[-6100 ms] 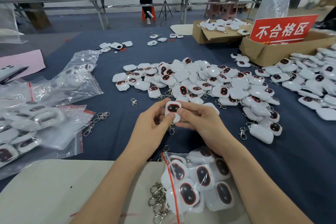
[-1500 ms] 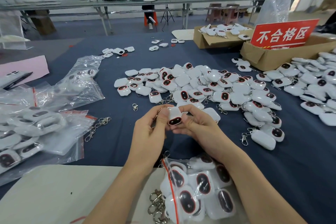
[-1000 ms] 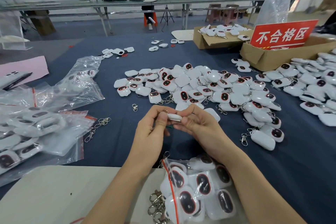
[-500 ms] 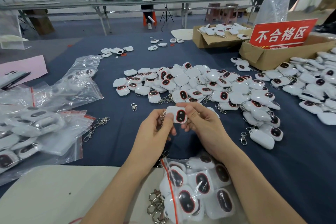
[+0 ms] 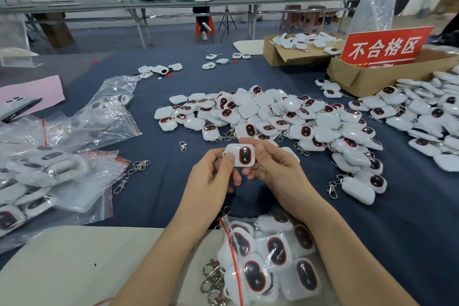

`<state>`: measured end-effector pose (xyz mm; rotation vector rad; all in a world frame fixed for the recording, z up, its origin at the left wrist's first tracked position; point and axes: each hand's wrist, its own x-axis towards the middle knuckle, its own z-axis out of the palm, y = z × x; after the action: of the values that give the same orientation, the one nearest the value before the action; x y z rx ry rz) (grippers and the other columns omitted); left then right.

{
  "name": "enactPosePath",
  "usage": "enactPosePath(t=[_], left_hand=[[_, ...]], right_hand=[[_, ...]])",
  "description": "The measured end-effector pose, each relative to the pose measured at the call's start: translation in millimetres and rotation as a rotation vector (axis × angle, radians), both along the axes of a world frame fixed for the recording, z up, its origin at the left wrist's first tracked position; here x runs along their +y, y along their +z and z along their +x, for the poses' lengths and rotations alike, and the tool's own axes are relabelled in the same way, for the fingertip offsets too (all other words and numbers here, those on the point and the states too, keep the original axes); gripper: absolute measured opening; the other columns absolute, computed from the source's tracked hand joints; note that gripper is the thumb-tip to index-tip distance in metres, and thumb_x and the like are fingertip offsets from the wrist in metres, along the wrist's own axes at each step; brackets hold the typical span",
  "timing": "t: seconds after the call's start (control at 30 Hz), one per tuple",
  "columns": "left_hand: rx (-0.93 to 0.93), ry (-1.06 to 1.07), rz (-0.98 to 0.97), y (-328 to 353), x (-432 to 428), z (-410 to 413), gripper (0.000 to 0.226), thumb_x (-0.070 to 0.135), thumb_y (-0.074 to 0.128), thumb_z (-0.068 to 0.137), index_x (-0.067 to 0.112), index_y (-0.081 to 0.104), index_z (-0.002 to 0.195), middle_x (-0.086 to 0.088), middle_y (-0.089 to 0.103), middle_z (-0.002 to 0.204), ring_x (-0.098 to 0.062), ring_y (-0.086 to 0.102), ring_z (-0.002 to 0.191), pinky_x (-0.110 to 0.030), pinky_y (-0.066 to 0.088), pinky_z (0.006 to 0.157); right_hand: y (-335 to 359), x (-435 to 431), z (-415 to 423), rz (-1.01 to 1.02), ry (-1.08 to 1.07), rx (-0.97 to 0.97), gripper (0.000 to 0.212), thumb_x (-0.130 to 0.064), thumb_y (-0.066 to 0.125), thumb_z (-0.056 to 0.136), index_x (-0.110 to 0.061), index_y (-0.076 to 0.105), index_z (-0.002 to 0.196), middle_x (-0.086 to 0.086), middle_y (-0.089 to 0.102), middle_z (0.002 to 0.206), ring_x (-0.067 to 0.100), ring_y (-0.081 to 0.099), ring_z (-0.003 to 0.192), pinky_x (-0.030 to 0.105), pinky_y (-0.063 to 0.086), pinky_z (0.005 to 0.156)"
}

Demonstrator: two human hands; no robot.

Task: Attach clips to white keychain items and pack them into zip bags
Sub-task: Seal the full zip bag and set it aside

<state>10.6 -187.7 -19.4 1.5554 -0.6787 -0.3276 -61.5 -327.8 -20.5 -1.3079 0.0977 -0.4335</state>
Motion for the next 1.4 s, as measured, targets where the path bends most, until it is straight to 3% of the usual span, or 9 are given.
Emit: enactPosePath(t=[0.2, 0.37, 0.53, 0.63, 0.77, 0.83, 0.93, 1.2, 1.4], left_hand=[[0.007, -0.004, -0.005, 2.7, 0.4, -0.7, 0.020, 0.023, 0.047, 0.108, 0.018, 0.065, 0.113, 0.002, 0.066, 0.067, -0.009, 0.062, 0.068, -0.021, 0.052, 0.061], [0.044, 0.054, -0.026, 9.1, 5.2, -4.6, 0.014, 0.021, 0.051, 0.106, 0.016, 0.063, 0.109, 0.001, 0.068, 0.066, -0.007, 0.062, 0.064, -0.021, 0.052, 0.059], [0.080, 0.195, -0.025, 25.7, 36.8, -5.5, 0.015, 0.022, 0.054, 0.103, 0.014, 0.067, 0.101, -0.002, 0.067, 0.063, -0.009, 0.056, 0.054, -0.020, 0.047, 0.050], [0.252, 0.184, 0.032, 19.1, 74.9, -22.7, 0.019, 0.020, 0.057, 0.100, 0.009, 0.071, 0.094, -0.008, 0.065, 0.060, -0.014, 0.052, 0.052, -0.023, 0.041, 0.049], [0.498, 0.124, 0.069, 10.4, 112.9, -54.1, 0.023, 0.018, 0.058, 0.100, 0.002, 0.069, 0.088, -0.020, 0.062, 0.064, -0.021, 0.049, 0.054, -0.022, 0.035, 0.045], [0.549, 0.078, 0.085, 12.6, 118.6, -61.8, 0.025, 0.015, 0.056, 0.101, 0.004, 0.068, 0.082, -0.021, 0.060, 0.062, -0.021, 0.048, 0.051, -0.021, 0.035, 0.042], [0.558, 0.008, 0.126, 19.7, 112.9, -72.0, 0.022, 0.013, 0.052, 0.104, -0.001, 0.063, 0.091, -0.018, 0.056, 0.060, -0.019, 0.048, 0.045, -0.021, 0.037, 0.042], [0.385, 0.038, 0.217, 24.1, 94.3, -82.6, 0.015, 0.014, 0.053, 0.102, -0.001, 0.054, 0.098, -0.012, 0.067, 0.058, -0.014, 0.052, 0.043, -0.018, 0.038, 0.041], [0.177, 0.048, 0.255, 25.2, 82.2, -93.6, 0.021, 0.026, 0.063, 0.097, 0.008, 0.057, 0.089, 0.000, 0.065, 0.061, -0.015, 0.051, 0.052, -0.026, 0.042, 0.053]], right_hand=[[1.4, 0.1, -0.6, 0.016, 0.016, 0.010, 0.033, -0.047, 0.061, 0.088, -0.030, 0.076, 0.110, 0.001, 0.071, 0.083, 0.014, 0.064, 0.076, 0.022, 0.054, 0.070], [3.2, 0.0, -0.1, -0.055, -0.025, 0.039, 0.024, -0.033, 0.056, 0.098, -0.033, 0.075, 0.112, 0.002, 0.074, 0.089, 0.014, 0.068, 0.079, 0.023, 0.056, 0.071], [22.8, 1.4, -0.8, -0.421, -0.102, 0.095, 0.031, -0.016, 0.049, 0.105, -0.038, 0.070, 0.110, -0.006, 0.074, 0.090, 0.009, 0.068, 0.080, 0.024, 0.054, 0.075], [41.9, 7.2, -6.2, -0.595, -0.019, 0.156, 0.028, -0.021, 0.051, 0.104, -0.042, 0.069, 0.108, -0.012, 0.074, 0.094, 0.005, 0.068, 0.084, 0.018, 0.051, 0.076], [50.3, 20.6, -23.1, -0.957, 0.251, 0.428, 0.024, -0.037, 0.052, 0.103, -0.038, 0.067, 0.122, -0.031, 0.069, 0.094, -0.012, 0.061, 0.089, 0.010, 0.044, 0.080], [50.2, 27.9, -29.0, -1.082, 0.335, 0.541, 0.029, -0.040, 0.051, 0.103, -0.032, 0.066, 0.127, -0.028, 0.067, 0.112, -0.010, 0.058, 0.104, 0.016, 0.044, 0.094], [52.3, 33.0, -32.4, -1.037, 0.354, 0.593, 0.029, -0.036, 0.055, 0.101, -0.027, 0.069, 0.125, -0.015, 0.068, 0.124, 0.000, 0.060, 0.111, 0.017, 0.043, 0.098], [49.6, 26.9, -39.6, -0.908, 0.352, 0.615, 0.013, -0.032, 0.062, 0.099, -0.030, 0.075, 0.099, -0.028, 0.071, 0.087, -0.014, 0.063, 0.085, 0.009, 0.044, 0.079], [56.2, 27.9, -46.5, -0.801, 0.255, 0.565, 0.022, -0.033, 0.062, 0.098, -0.038, 0.073, 0.080, -0.016, 0.076, 0.088, -0.005, 0.068, 0.083, 0.014, 0.046, 0.077]])
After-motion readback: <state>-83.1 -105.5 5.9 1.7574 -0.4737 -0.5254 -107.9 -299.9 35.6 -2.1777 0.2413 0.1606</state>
